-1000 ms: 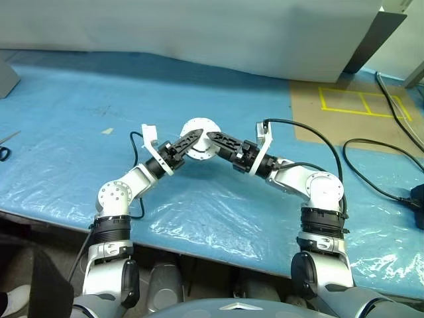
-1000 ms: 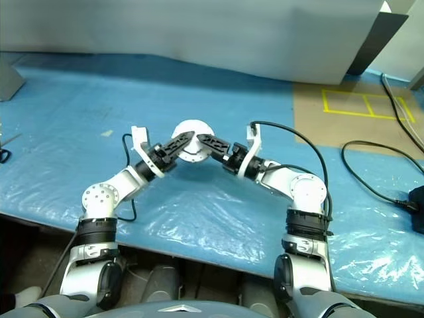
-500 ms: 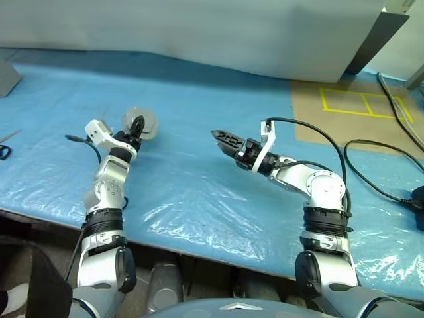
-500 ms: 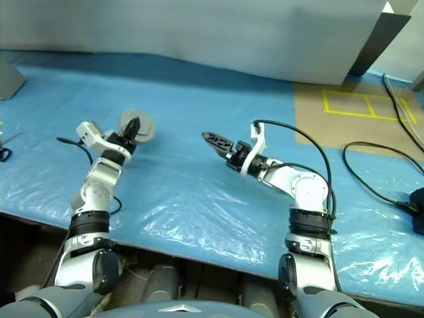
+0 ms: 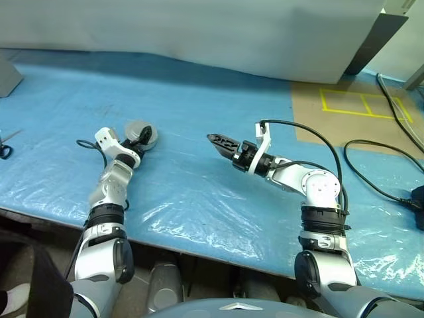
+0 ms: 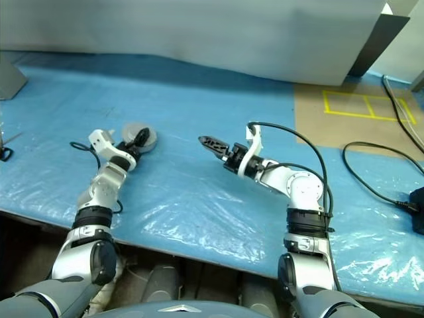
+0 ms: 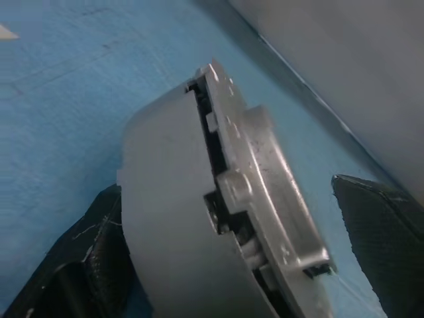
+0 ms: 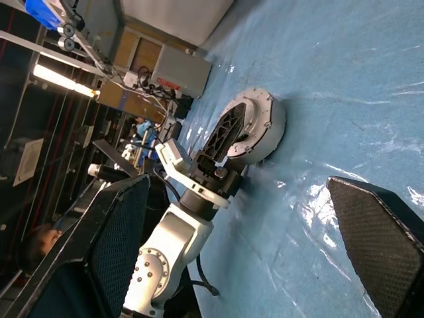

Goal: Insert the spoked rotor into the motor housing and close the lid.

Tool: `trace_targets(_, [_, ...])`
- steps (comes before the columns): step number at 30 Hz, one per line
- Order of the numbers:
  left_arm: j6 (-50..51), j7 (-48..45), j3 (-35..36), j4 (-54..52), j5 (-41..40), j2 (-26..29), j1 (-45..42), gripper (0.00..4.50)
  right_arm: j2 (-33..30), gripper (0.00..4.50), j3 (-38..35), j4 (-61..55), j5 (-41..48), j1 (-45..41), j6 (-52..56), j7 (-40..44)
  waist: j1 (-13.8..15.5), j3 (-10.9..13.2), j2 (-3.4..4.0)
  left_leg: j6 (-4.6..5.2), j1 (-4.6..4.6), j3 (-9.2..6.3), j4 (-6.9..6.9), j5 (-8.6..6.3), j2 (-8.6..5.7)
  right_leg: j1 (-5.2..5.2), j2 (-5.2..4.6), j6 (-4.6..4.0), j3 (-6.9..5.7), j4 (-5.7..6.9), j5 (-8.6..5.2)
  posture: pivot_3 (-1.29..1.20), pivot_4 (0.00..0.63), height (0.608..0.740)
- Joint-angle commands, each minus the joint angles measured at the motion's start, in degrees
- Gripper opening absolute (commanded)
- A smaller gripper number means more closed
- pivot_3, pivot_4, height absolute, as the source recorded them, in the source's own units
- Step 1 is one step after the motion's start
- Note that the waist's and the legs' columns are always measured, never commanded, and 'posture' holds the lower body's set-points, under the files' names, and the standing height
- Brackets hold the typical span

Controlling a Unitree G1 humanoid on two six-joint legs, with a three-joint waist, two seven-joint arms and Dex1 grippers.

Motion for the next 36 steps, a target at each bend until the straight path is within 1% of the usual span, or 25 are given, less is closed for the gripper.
trace_targets(1, [-0.53, 0.68, 1.86, 1.44, 0.05, 2.26, -0.14, 4.48, 0.17, 4.5, -0.07, -0.8, 0.24, -0.64, -0.26, 0.94, -0.18, -0.01, 0.01, 0.0, 0.02, 0.01, 0.0, 0.0, 0.0, 0.0, 0.0, 0.0, 0.01, 0.0, 0.0, 0.0, 0.15, 0.74])
trace_targets(4, [0.14, 1.71, 2.36, -1.4, 0.02, 2.8, 2.07, 4.48, -0.15, 4.5, 0.18, -0.88, -0.09, -0.56, -0.03, 1.38, -0.07, -0.01, 0.01, 0.0, 0.02, 0.01, -0.01, 0.0, 0.0, 0.0, -0.01, 0.0, 0.0, -0.01, 0.0, 0.0, 0.15, 0.74])
trace_targets(7, [2.11, 1.97, 3.2, -8.5, -1.03, 3.34, 7.28, 4.48, -0.42, 4.5, 0.46, -0.95, -0.55, -0.3, 0.16, 1.71, -0.27, -0.01, 0.01, 0.0, 0.01, 0.02, -0.03, 0.0, -0.01, 0.01, -0.02, 0.0, 0.0, -0.05, 0.0, 0.0, 0.15, 0.74])
trace_targets(10, [0.97, 3.59, 4.18, -14.64, -0.94, 3.62, 11.24, 4.48, -0.37, 4.5, 0.33, -0.84, -0.6, -0.33, 0.25, 2.01, -0.2, -0.01, 0.02, 0.0, 0.05, 0.03, -0.1, 0.0, 0.03, 0.0, 0.0, -0.03, -0.01, -0.05, -0.02, 0.0, 0.15, 0.74])
trace_targets(12, [-2.23, 5.39, 5.34, -17.07, -0.27, 4.02, 11.66, 4.48, -0.35, 4.5, 0.32, -0.55, -0.79, -0.58, 0.25, 2.2, -0.1, -0.01, 0.01, 0.0, 0.05, 0.03, -0.1, 0.0, 0.03, 0.0, 0.0, -0.03, -0.01, -0.04, -0.02, 0.0, 0.15, 0.74])
trace_targets(15, [-0.76, 3.58, 5.38, -22.78, -3.06, 4.5, 11.25, 4.48, -0.68, 4.5, 0.82, -0.71, -1.23, -0.85, 0.19, 3.23, 0.28, 0.01, -0.03, 0.0, -0.03, 0.02, -0.03, 0.0, 0.04, 0.02, 0.0, -0.02, -0.01, -0.05, -0.01, 0.0, 0.15, 0.74])
trace_targets(19, [4.02, -0.29, 0.29, -33.61, -6.65, 3.29, 10.24, 4.48, -2.19, 4.5, 1.62, -3.41, -2.79, -0.81, -2.0, 6.58, 0.63, 0.01, -0.03, 0.0, -0.05, 0.02, 0.02, 0.0, -0.03, 0.06, -0.09, -0.01, -0.01, -0.07, -0.01, 0.0, 0.15, 0.74])
trace_targets(23, [8.0, -3.02, -6.69, -40.52, -8.36, 0.97, 7.73, 4.48, -5.14, 4.5, 4.19, -10.66, -9.4, 1.57, -10.79, 11.48, 0.69, 0.01, -0.03, 0.0, -0.05, 0.04, 0.02, 0.0, -0.04, 0.06, -0.11, 0.0, -0.01, -0.06, -0.01, 0.0, 0.15, 0.74])
trace_targets(26, [11.84, -8.26, -13.53, -43.97, -9.11, 0.57, 6.94, 4.48, -7.84, 4.5, 6.18, -14.23, -14.64, 3.63, -16.11, 13.94, 0.41, 0.01, -0.03, 0.0, -0.03, 0.06, -0.01, 0.0, -0.03, 0.02, -0.07, 0.0, 0.0, -0.08, 0.0, 0.0, 0.15, 0.74])
trace_targets(28, [14.05, -12.95, -18.15, -44.35, -8.54, 1.65, 6.89, 4.48, -9.6, 4.5, 6.67, -15.01, -17.03, 4.76, -17.85, 14.42, 0.01, 0.01, -0.03, 0.0, -0.02, 0.06, -0.07, 0.0, -0.03, -0.02, -0.04, 0.0, 0.02, -0.1, -0.01, 0.0, 0.15, 0.74])
trace_targets(31, [13.57, -19.86, -23.69, -41.2, -4.53, 4.29, 7.67, 4.48, -13.56, 4.5, 10.01, -17.25, -23.67, 7.24, -21.66, 15.72, -0.35, 0.0, 0.0, 0.0, 0.02, 0.11, -0.16, 0.0, -0.01, -0.09, 0.02, -0.01, 0.09, -0.12, -0.01, 0.0, 0.15, 0.74])
trace_targets(34, [12.55, -27.0, -27.77, -38.07, -1.51, 7.18, 8.74, 4.48, -15.37, 4.5, 12.04, -17.57, -29.84, 9.76, -25.0, 13.89, -0.47, -0.01, 0.02, 0.0, 0.09, 0.12, -0.22, 0.0, 0.03, -0.09, 0.09, -0.01, 0.13, -0.13, -0.01, 0.0, 0.15, 0.74])
trace_targets(36, [9.86, -30.63, -30.19, -35.86, 1.84, 8.79, 9.07, 4.48, -15.49, 4.5, 12.0, -16.93, -33.01, 11.65, -26.69, 12.0, -0.34, 0.0, 0.03, 0.0, 0.09, 0.13, -0.23, 0.0, 0.0, -0.09, 0.07, -0.01, 0.15, -0.15, -0.01, 0.0, 0.15, 0.74])
